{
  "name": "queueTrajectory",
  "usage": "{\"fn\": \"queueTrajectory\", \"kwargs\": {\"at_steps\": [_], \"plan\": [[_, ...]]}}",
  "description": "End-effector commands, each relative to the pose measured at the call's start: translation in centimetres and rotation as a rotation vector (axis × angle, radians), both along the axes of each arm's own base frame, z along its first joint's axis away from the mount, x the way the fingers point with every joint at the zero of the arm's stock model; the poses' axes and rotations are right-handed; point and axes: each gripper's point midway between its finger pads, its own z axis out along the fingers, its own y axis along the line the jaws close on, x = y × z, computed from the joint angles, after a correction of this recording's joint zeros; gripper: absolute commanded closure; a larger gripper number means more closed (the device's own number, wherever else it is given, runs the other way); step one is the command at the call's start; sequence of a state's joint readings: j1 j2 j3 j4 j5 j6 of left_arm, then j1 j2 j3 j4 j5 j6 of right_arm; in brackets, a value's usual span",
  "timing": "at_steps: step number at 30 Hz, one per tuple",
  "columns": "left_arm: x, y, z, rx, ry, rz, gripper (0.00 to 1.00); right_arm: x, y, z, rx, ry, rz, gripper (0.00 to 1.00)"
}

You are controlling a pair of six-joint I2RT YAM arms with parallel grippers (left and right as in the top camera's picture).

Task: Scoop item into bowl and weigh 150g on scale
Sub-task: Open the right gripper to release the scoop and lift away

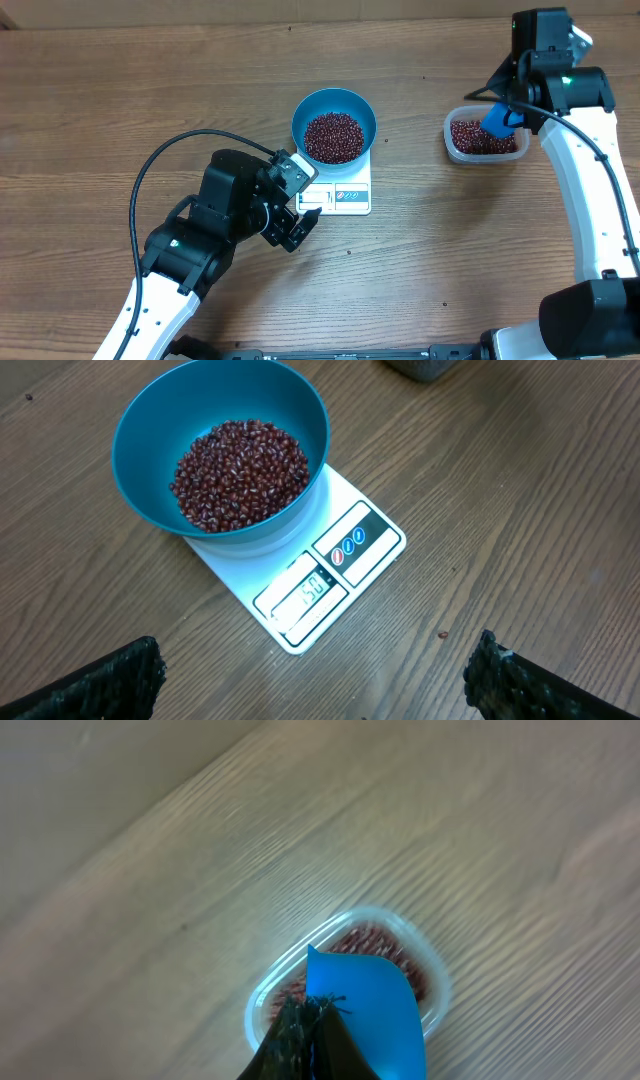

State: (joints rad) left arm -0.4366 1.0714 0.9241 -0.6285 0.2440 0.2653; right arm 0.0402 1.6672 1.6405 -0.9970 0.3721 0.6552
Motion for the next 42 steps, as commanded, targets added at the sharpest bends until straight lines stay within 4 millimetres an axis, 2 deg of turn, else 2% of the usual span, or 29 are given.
{"fn": "queueTrajectory", "kwargs": {"at_steps": [1, 9, 12, 28, 31, 34, 35, 36, 38, 42], "plan": [[-0.2, 0.0, 0.2, -0.008, -0.006, -0.012, 0.0, -0.4, 0.3, -1.4, 0.184, -0.067, -0.23, 0.96], [-0.2, 0.0, 0.2, -0.008, -0.006, -0.012, 0.01, -0.3, 0.3, -6.0, 0.25, -0.088, -0.333, 0.96], [-0.2, 0.0, 0.2, -0.008, -0.006, -0.012, 0.0, -0.1, 0.3, -7.1, 0.258, -0.102, -0.341, 0.96], [-0.2, 0.0, 0.2, -0.008, -0.006, -0.012, 0.01, 0.7, -1.1, -8.4, 0.185, -0.136, -0.381, 0.96], [-0.2, 0.0, 0.2, -0.008, -0.006, -0.012, 0.0, 0.3, -0.9, -8.9, 0.185, -0.108, -0.377, 0.75], [-0.2, 0.0, 0.2, -0.008, -0.006, -0.012, 0.0, -0.5, -1.0, -9.3, 0.168, -0.065, -0.367, 0.39], [-0.2, 0.0, 0.2, -0.008, -0.006, -0.012, 0.0, -0.7, -1.0, -9.5, 0.163, -0.052, -0.364, 0.18], [-0.2, 0.0, 0.2, -0.008, -0.006, -0.012, 0.0, -0.9, -1.0, -9.6, 0.16, -0.039, -0.364, 0.08], [-0.2, 0.0, 0.2, -0.008, -0.006, -0.012, 0.0, -1.2, -0.9, -9.8, 0.16, -0.025, -0.362, 0.0], [-0.2, 0.0, 0.2, -0.008, -0.006, -0.012, 0.01, -1.7, -0.5, -10.2, 0.174, 0.012, -0.344, 0.0]]}}
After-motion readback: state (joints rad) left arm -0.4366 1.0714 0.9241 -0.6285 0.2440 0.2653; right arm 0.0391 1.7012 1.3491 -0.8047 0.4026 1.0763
